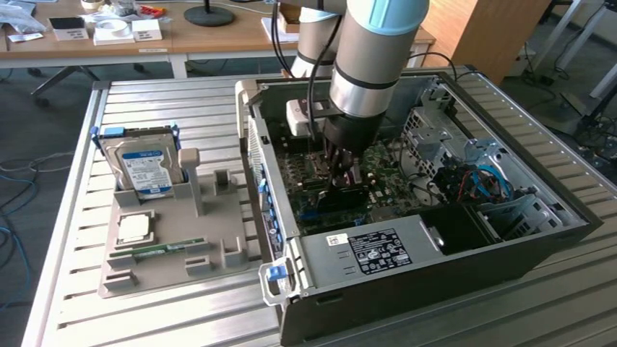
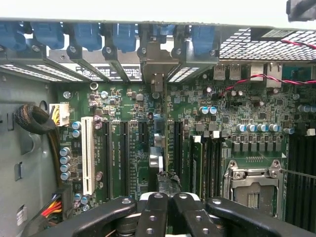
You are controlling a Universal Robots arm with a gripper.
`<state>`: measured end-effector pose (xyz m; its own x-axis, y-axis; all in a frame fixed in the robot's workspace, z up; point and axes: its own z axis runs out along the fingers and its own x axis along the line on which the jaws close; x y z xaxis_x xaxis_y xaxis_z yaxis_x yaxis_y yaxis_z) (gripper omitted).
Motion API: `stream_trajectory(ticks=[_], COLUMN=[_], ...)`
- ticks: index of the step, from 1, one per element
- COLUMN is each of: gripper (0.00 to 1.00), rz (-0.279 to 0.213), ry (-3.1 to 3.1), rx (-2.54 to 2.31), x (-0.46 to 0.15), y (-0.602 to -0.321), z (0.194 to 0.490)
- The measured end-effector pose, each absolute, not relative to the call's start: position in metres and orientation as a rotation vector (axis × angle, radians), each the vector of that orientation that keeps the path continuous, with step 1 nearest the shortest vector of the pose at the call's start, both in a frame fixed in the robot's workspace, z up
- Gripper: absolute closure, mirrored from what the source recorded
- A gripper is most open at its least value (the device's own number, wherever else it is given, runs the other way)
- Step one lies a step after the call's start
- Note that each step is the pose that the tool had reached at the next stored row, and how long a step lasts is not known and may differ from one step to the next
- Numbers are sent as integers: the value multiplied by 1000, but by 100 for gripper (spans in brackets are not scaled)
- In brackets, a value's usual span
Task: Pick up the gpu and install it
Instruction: 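Press down on the gpu until it lock into place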
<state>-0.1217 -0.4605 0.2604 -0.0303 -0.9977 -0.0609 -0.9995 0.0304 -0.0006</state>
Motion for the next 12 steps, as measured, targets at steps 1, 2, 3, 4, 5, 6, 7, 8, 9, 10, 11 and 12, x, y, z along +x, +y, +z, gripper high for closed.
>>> stream_trajectory(ticks=[1,2,3,4,5,6,7,8,9,10,11,12], gripper=[89,89,89,89,89,89,89,89,89,89,89,89], rz=[65,65,65,65,65,65,65,66,67,66,65,65], ry=[2223,2223,2223,2223,2223,2223,2223,2222,2221,2222,2223,2223], rx=[-2156,-2157,-2156,-2156,-2156,-2156,-2156,-2156,-2154,-2155,-2156,-2156], x=[-122,-122,-122,-122,-122,-122,-122,-122,-122,-122,-122,-122], y=[-460,-461,-461,-461,-461,-461,-460,-460,-460,-460,-460,-460], z=[260,260,260,260,260,260,260,261,262,264,268,271])
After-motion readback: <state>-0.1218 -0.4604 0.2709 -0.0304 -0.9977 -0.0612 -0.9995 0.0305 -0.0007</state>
